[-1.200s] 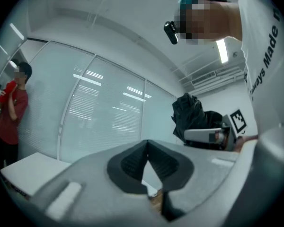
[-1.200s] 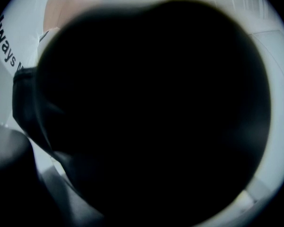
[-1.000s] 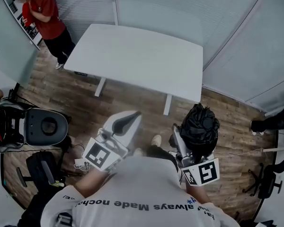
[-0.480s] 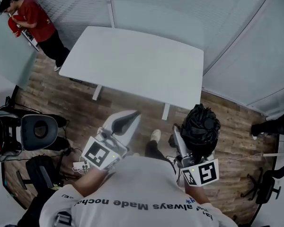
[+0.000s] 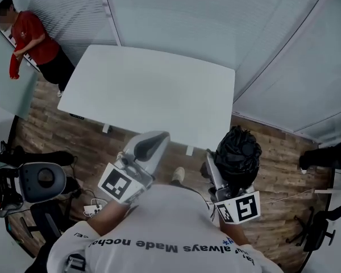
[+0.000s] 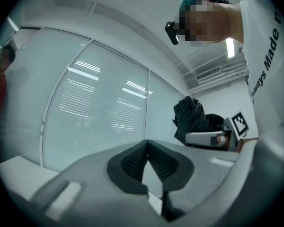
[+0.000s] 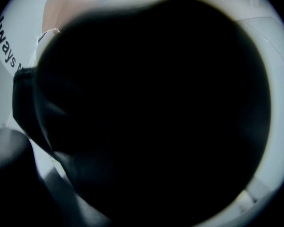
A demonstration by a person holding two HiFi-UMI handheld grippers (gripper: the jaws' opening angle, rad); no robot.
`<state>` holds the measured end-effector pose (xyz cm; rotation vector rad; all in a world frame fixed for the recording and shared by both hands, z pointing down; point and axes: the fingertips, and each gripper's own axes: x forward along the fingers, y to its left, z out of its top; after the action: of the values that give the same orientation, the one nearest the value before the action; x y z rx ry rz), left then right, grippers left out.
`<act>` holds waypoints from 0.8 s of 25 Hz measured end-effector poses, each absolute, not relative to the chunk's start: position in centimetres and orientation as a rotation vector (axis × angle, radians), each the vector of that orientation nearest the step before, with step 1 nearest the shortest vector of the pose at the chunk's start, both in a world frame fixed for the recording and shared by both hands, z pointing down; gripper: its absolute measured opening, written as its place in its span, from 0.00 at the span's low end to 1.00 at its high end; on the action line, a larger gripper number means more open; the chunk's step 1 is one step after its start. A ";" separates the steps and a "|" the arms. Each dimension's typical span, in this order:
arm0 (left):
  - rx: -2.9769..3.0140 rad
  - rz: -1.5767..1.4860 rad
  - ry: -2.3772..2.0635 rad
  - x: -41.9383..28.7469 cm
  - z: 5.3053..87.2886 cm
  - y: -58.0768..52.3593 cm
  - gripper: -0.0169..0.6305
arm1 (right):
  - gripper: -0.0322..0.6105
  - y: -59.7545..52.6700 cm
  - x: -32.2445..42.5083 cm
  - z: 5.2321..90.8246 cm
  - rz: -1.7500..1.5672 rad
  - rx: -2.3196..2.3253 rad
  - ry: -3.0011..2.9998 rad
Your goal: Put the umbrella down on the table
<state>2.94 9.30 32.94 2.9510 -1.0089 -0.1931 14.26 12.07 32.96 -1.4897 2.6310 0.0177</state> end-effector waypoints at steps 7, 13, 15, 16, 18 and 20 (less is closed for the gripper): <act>2.956 -0.224 -1.038 7.7 33.4 1.8 0.03 | 0.43 4.5 19.2 33.9 0.005 -1.482 2.661; 2.898 -0.189 -1.094 7.1 34.9 -2.3 0.03 | 0.43 0.2 18.7 35.3 -0.033 -1.448 2.699; 2.904 -0.204 -1.101 6.3 35.0 -3.3 0.03 | 0.43 -0.9 17.9 35.7 -0.043 -1.442 2.705; 2.904 -0.204 -1.104 5.8 35.2 -3.9 0.03 | 0.43 -1.5 17.4 35.8 -0.047 -1.442 2.706; 2.901 -0.205 -1.104 4.6 35.3 -5.3 0.03 | 0.43 -2.9 16.2 35.8 -0.050 -1.444 2.708; 2.906 -0.213 -1.092 3.5 35.0 -7.0 0.03 | 0.43 -4.5 15.0 35.6 -0.044 -1.451 2.709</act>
<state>3.46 -7.03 35.02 2.9060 -1.0922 -0.2131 15.00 -4.51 35.56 -1.4513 2.7087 -0.0438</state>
